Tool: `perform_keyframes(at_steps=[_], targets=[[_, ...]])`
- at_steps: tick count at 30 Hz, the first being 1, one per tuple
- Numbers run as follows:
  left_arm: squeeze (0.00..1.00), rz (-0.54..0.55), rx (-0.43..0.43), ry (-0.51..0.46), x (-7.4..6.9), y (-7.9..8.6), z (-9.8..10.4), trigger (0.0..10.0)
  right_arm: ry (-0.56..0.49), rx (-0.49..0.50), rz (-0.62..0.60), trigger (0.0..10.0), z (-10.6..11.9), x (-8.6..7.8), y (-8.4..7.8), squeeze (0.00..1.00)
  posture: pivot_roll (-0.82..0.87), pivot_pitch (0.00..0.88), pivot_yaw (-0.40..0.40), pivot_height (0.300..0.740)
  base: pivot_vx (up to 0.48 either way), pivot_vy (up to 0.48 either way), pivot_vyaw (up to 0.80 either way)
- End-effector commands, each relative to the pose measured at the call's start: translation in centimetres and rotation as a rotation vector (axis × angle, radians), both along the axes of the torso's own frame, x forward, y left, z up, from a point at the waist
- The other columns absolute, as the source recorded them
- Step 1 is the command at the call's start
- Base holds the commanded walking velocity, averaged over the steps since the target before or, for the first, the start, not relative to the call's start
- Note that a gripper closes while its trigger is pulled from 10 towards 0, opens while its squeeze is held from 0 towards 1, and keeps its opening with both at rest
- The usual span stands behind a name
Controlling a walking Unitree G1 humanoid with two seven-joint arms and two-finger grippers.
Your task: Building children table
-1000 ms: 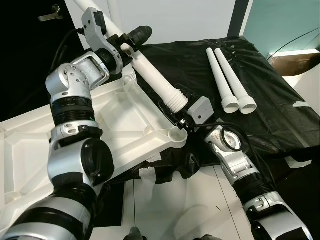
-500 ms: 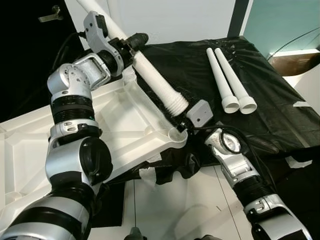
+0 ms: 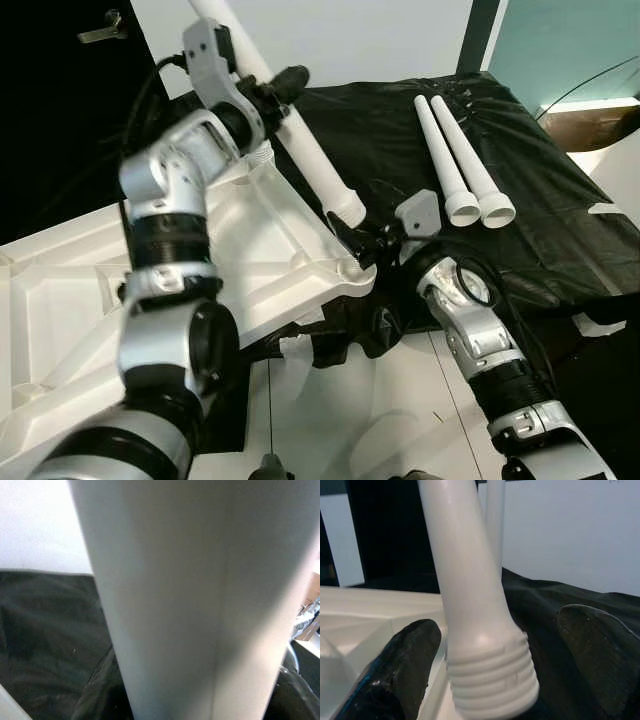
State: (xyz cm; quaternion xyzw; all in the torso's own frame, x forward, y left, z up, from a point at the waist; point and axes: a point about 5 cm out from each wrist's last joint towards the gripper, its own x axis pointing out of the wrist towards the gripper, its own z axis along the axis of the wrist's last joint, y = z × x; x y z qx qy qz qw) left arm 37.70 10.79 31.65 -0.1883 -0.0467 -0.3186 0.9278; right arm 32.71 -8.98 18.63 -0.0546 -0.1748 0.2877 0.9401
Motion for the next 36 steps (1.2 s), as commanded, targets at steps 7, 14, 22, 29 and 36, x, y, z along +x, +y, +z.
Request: perform_keyframes(at_steps=[7, 14, 22, 29, 36], targets=[[0.00, -0.047, 0.052, -0.140, -1.9, -2.3, 0.9, 10.0, 0.063, -0.028, 0.022, 10.0, 1.4, 1.3, 0.2, 0.00, 0.01, 0.008, 0.048, 0.740, 0.000, 0.000, 0.00], [0.00, -0.103, 0.079, -0.207, -3.6, -4.9, 0.6, 10.0, 0.144, -0.098, 0.098, 10.0, 2.6, 2.4, 0.8, 0.00, 0.02, 0.011, 0.036, 0.740, 0.000, 0.000, 0.00], [0.00, -0.156, 0.119, -0.246, -4.9, -6.9, 0.2, 10.0, 0.203, -0.174, 0.191, 10.0, 3.5, 2.8, 1.4, 0.00, 0.02, 0.007, 0.023, 0.740, 0.000, 0.000, 0.00], [0.00, -0.184, 0.145, -0.271, -5.5, -7.8, 0.0, 10.0, 0.264, -0.237, 0.273, 10.0, 3.0, 2.3, 1.6, 0.00, 0.02, 0.009, 0.021, 0.740, 0.000, 0.000, 0.00], [0.00, -0.209, 0.153, -0.288, -6.0, -8.5, -0.1, 10.0, 0.273, -0.293, 0.322, 10.0, 2.9, 1.9, 1.4, 0.00, 0.01, 0.009, 0.025, 0.740, 0.000, 0.000, 0.00]])
